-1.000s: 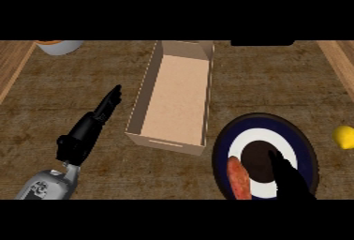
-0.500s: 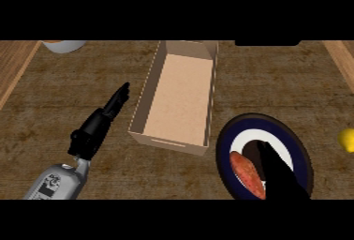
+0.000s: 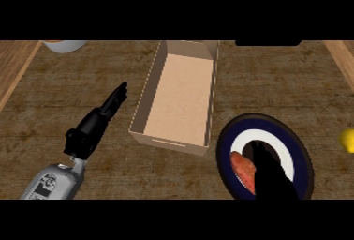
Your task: Pick the sweet potato from the plate and place it in the cardboard box
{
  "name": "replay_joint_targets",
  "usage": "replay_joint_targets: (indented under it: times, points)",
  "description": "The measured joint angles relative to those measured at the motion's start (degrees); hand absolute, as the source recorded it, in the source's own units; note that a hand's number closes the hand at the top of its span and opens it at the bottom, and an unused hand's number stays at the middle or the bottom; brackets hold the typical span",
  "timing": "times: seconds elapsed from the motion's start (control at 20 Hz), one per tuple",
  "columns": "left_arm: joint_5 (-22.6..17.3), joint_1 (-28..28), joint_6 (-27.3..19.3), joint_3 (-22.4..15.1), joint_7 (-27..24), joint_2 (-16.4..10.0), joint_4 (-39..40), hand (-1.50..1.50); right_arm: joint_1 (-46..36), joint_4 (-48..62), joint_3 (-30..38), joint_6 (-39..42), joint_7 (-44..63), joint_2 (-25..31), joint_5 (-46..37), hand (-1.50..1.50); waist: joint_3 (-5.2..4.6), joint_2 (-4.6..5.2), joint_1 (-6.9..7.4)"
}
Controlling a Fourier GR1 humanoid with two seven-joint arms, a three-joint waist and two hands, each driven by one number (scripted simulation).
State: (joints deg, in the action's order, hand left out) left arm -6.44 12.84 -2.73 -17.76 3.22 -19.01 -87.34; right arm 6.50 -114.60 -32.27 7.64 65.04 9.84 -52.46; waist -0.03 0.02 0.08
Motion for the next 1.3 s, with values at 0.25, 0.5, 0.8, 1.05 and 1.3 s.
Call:
replay_joint_targets:
  times: [0.25, 0.5, 0.8, 1.05, 1.3]
  points:
    - [1.29, 0.31, 0.71, 0.95, 0.13, 1.72, 0.79, 0.00, -0.11, 2.28, 1.25, 0.53, -1.61, -2.20, -2.38, -1.50, 0.02, -0.02, -0.13]
    - [2.53, -0.39, 2.11, 2.31, -0.10, 2.50, 0.57, 0.00, -0.56, 5.13, 3.98, 1.12, -3.64, -3.10, -3.20, -1.50, 0.02, -0.04, -0.12]
    - [4.04, -0.07, 3.55, 3.87, -0.03, 3.97, 0.86, 0.00, 0.16, 6.63, 5.41, 2.58, -4.96, -4.58, -3.24, -1.50, 0.03, -0.03, -0.18]
    - [4.94, -0.53, 4.77, 5.01, -0.20, 4.42, 0.75, 0.00, 0.59, 9.20, 5.40, 3.12, -5.28, -6.62, -4.00, -1.50, 0.03, -0.03, -0.12]
    - [6.22, -0.83, 5.75, 5.85, -0.24, 5.93, 1.00, 0.00, 1.01, 12.22, 6.53, 2.86, -6.51, -7.45, -3.97, -1.50, 0.03, -0.04, -0.15]
